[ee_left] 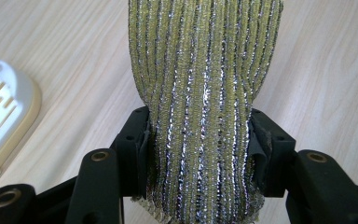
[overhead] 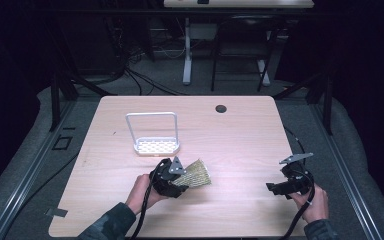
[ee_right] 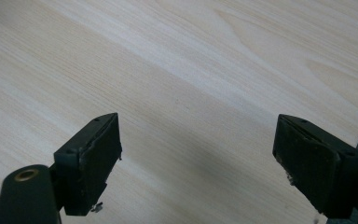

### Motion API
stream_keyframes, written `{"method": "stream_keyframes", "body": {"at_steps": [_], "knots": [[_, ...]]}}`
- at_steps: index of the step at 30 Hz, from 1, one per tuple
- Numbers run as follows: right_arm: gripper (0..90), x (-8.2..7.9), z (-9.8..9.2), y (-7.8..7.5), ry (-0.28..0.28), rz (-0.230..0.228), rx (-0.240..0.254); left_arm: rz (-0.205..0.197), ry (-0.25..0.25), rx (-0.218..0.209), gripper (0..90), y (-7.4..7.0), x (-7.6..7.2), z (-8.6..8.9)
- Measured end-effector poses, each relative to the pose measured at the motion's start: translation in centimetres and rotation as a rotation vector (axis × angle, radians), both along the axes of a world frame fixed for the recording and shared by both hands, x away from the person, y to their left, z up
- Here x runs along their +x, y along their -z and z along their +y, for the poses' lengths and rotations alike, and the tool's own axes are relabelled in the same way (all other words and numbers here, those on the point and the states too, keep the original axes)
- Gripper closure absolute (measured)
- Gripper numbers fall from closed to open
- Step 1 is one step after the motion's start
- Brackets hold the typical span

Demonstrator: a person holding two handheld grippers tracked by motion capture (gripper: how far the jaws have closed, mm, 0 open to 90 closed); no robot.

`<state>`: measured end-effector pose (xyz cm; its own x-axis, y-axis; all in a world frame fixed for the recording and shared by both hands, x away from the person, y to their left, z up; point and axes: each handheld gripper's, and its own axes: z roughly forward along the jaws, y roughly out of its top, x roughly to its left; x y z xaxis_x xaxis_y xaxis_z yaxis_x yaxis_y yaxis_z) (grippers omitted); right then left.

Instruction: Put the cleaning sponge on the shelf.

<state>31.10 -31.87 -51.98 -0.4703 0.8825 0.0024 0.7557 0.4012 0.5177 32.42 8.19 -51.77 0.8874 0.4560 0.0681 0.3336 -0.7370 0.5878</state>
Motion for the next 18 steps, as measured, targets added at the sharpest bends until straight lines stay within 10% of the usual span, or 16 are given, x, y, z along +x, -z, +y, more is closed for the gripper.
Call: {"method": "stream_keyframes", "body": {"at_steps": [18], "knots": [[15.2, 0.0, 0.0, 0.1, 0.003, -0.004, 0.004, -0.007, -0.101, -0.006, 47.9, 0.2, -0.7, 4.5]]}}
